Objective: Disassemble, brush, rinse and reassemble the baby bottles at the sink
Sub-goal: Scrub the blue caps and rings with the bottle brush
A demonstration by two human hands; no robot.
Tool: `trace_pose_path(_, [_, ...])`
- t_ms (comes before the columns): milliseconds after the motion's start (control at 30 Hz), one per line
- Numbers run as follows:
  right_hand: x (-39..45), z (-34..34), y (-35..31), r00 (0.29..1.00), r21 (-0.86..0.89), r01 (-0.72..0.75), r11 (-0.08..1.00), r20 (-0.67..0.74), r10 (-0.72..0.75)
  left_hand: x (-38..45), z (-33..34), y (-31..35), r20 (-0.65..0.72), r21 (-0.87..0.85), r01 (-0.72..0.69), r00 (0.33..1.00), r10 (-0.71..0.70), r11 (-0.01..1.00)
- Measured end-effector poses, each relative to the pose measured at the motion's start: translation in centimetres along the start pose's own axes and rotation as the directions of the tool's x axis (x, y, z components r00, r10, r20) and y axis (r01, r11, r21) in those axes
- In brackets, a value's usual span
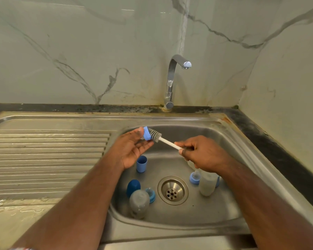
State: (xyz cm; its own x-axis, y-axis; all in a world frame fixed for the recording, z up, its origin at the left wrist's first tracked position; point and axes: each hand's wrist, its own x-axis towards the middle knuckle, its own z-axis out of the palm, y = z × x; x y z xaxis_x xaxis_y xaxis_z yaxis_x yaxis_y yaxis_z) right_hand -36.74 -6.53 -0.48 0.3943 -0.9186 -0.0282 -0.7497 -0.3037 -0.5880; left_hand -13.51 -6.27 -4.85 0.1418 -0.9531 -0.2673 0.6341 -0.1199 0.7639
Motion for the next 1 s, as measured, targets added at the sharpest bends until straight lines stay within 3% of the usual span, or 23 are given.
trace_pose_path(167, [-0.2, -0.2, -0.3, 0.996, -0.127, 0.026, 0.992, -0.086, -0.037, -0.2, 0.1, 0.3, -0.028, 0.039, -0.024, 0.999, 0.025, 0.999])
trace_pose_path(467, [-0.5, -0.4, -1.4, 0.999, -0.090, 0.050, 0.995, -0.013, -0.051, -0.3, -0.1, 0.7, -0.065, 0.100, 0.002, 0.998, 0.005, 0.995])
trace_pose_path(700, [-0.2, -0.1, -1.5, 0.996, -0.158, 0.009, 0.987, -0.088, -0.023, -0.4, 0.4, 0.5, -0.032, 0.139, 0.026, 0.999, -0.022, 0.990])
trace_pose_path(867, [-0.7, -0.4, -2.1, 0.998, -0.246, 0.040, 0.968, -0.042, -0.051, -0.4, 0.4, 0.5, -0.072, 0.171, 0.013, 0.997, 0.000, 0.985])
trace_pose_path(1000, [-0.9, -0.6, -2.3, 0.989, -0.411, 0.027, 0.911, -0.122, -0.084, -0.3, 0.7, 0.3, -0.091, 0.168, 0.018, 0.996, -0.003, 0.986])
